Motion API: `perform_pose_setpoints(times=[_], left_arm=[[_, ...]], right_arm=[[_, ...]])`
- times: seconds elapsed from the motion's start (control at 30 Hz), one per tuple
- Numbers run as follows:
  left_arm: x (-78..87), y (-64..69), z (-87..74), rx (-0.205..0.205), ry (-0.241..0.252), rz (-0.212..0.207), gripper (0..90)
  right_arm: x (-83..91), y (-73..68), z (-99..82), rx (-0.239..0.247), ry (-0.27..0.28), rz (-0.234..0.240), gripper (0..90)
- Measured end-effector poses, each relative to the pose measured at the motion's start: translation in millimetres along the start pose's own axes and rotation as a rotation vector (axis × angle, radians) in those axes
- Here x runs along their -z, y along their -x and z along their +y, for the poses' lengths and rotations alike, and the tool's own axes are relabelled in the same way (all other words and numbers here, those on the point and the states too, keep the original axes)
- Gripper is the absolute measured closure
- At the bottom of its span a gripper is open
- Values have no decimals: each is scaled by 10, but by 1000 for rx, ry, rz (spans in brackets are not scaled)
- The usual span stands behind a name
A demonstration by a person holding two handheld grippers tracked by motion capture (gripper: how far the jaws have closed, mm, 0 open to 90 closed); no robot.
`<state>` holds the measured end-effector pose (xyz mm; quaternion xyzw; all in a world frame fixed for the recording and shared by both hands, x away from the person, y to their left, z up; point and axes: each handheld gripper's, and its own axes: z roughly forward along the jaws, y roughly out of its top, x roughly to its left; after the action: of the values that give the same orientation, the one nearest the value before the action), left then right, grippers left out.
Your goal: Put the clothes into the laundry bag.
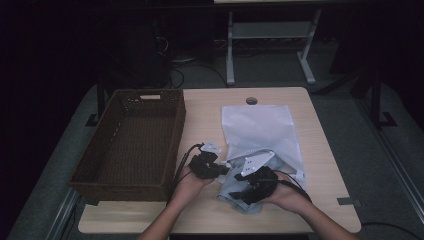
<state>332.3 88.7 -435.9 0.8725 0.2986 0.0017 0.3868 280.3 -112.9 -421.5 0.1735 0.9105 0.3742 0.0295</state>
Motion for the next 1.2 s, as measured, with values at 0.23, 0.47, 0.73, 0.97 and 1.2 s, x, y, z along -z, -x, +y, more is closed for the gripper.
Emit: perform_pose_setpoints(times=[0.23,0.47,0.73,0.97,1.2], left_arm=[[-15,8,-3,0,-4,1,889],[-13,5,-5,0,-5,0,889],[-7,3,-5,-9,-10,2,890],[-35,20,-4,-18,-21,-10,891],[-53,46,0,-27,-31,-23,891]], right_arm=[[-212,-58,-164,54,-82,-61,402],[-208,-84,-216,117,-74,-146,693],[-69,42,-214,53,-31,-127,783],[54,212,-224,-15,-9,-176,785],[110,427,-254,-100,-13,-245,787]])
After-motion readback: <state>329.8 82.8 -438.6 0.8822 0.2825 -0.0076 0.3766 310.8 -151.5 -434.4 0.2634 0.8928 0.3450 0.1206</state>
